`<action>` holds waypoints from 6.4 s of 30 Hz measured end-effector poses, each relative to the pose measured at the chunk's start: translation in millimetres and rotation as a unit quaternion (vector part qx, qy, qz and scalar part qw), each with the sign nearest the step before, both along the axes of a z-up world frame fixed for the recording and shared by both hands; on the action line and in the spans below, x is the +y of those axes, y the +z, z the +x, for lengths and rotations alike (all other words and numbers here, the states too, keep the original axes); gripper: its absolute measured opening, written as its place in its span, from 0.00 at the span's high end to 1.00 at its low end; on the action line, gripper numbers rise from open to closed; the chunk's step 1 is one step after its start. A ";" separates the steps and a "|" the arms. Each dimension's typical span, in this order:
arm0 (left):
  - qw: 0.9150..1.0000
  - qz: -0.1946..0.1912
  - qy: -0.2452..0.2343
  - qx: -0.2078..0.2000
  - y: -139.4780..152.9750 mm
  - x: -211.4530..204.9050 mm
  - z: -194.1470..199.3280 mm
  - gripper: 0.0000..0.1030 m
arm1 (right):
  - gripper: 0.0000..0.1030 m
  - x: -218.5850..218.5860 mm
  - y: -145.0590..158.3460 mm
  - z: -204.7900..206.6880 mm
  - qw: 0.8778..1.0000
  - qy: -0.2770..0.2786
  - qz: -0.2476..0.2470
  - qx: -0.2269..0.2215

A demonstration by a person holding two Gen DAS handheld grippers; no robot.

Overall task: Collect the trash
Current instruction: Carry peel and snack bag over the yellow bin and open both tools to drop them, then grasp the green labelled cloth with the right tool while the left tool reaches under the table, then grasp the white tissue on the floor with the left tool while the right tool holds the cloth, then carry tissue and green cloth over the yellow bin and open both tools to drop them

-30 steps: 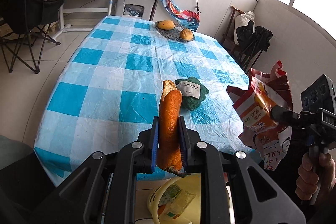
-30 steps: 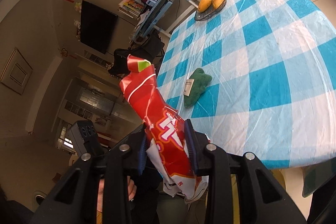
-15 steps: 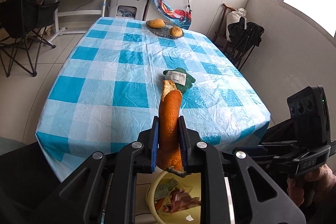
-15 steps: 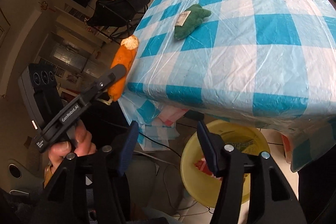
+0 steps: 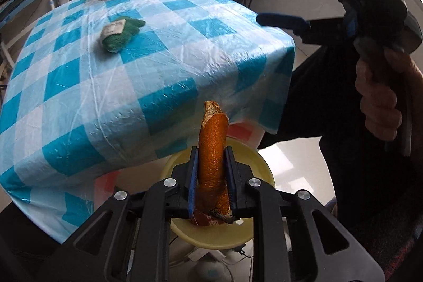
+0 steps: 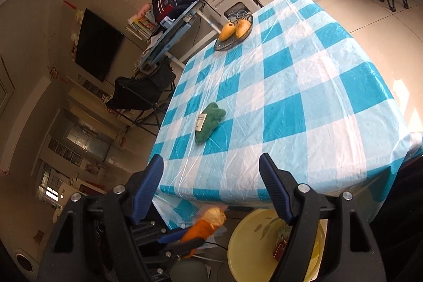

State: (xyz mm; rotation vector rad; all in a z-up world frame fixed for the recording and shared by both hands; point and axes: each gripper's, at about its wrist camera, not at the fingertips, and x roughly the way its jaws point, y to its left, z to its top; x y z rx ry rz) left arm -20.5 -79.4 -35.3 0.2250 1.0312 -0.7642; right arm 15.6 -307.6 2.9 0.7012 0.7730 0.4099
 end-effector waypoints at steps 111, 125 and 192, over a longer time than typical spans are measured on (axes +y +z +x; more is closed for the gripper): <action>0.767 0.152 0.494 0.380 -400.8 121.1 73.5 0.91 | 0.43 130.1 -26.3 151.9 0.923 0.296 -0.242 -0.027; 0.783 0.024 0.480 0.394 -283.3 103.6 73.4 0.92 | 0.72 97.8 -34.1 154.8 0.948 0.278 -0.153 0.016; 0.950 -0.038 0.278 -0.139 77.2 30.2 -29.6 0.08 | 0.19 66.0 1.6 -43.8 0.967 0.089 -0.239 -0.016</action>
